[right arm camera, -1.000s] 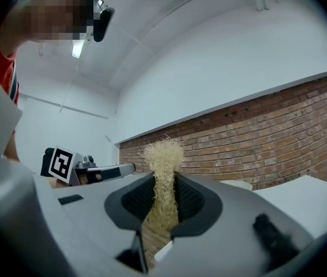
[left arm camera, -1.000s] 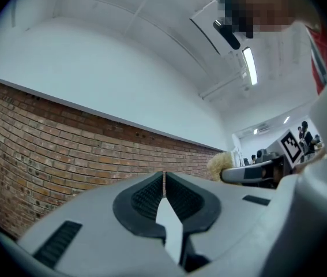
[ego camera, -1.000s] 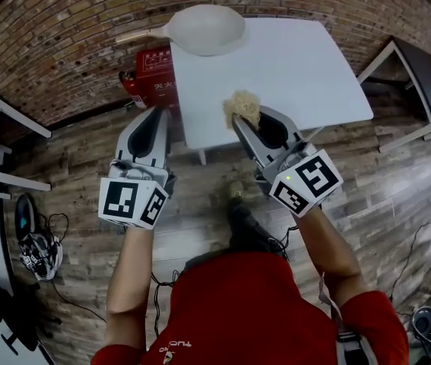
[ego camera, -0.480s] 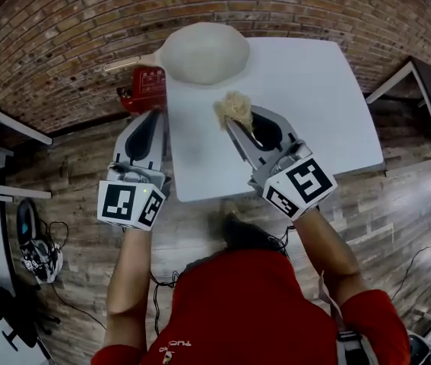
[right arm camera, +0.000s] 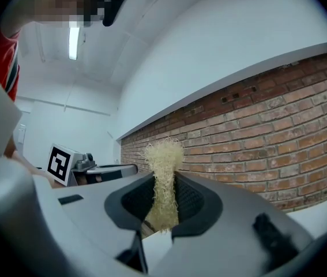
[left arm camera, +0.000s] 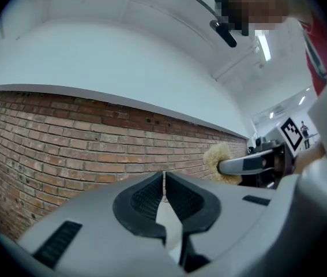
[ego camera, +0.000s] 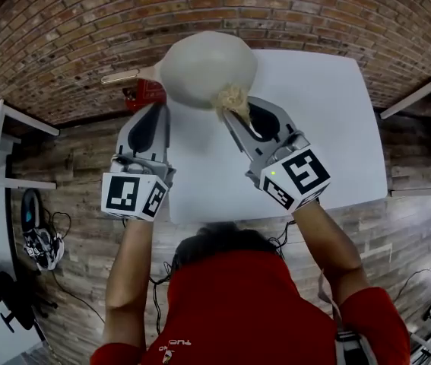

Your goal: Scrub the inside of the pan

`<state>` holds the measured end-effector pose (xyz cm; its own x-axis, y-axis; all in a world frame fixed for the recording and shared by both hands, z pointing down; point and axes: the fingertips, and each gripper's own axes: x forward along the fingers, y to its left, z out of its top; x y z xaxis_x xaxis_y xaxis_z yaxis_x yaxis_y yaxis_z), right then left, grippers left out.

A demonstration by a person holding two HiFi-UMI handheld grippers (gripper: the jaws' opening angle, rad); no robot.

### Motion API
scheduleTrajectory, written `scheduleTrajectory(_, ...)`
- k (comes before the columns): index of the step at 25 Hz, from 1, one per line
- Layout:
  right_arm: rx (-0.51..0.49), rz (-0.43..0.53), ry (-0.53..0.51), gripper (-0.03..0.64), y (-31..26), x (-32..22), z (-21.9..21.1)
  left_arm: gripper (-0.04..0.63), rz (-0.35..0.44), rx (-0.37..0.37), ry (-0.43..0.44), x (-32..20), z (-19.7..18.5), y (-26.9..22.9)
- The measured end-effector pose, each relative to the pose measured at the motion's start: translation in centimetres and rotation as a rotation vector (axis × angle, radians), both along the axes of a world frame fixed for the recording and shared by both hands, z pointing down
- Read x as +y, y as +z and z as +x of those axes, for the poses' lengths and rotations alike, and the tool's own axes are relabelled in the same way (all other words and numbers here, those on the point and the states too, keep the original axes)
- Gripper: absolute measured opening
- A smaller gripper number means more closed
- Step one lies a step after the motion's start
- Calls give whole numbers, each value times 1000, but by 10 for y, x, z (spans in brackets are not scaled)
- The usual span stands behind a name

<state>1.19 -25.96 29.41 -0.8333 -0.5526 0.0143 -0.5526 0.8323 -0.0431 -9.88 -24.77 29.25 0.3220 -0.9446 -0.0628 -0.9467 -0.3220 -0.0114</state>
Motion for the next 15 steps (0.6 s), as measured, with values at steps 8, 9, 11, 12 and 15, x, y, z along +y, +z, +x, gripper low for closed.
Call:
scheduleTrajectory(8, 30, -2, 31, 87, -2, -49, -14, 25, -10, -32, -11, -52, -9, 3)
scheduleTrajectory(9, 38, 0, 34, 87, -2, -55, -19, 25, -11, -36, -5, -58, -10, 4)
scheduleTrajectory(11, 56, 6, 35, 87, -1, -66, -31, 25, -11, -40, 2, -71, -16, 7)
scheduleTrajectory(12, 64, 7, 35, 87, -1, -72, -38, 25, -10, -41, 6, -78, -19, 9)
scheduleTrajectory(15, 86, -2, 53, 87, 1, -91, -54, 25, -10, -42, 28, -98, -28, 14)
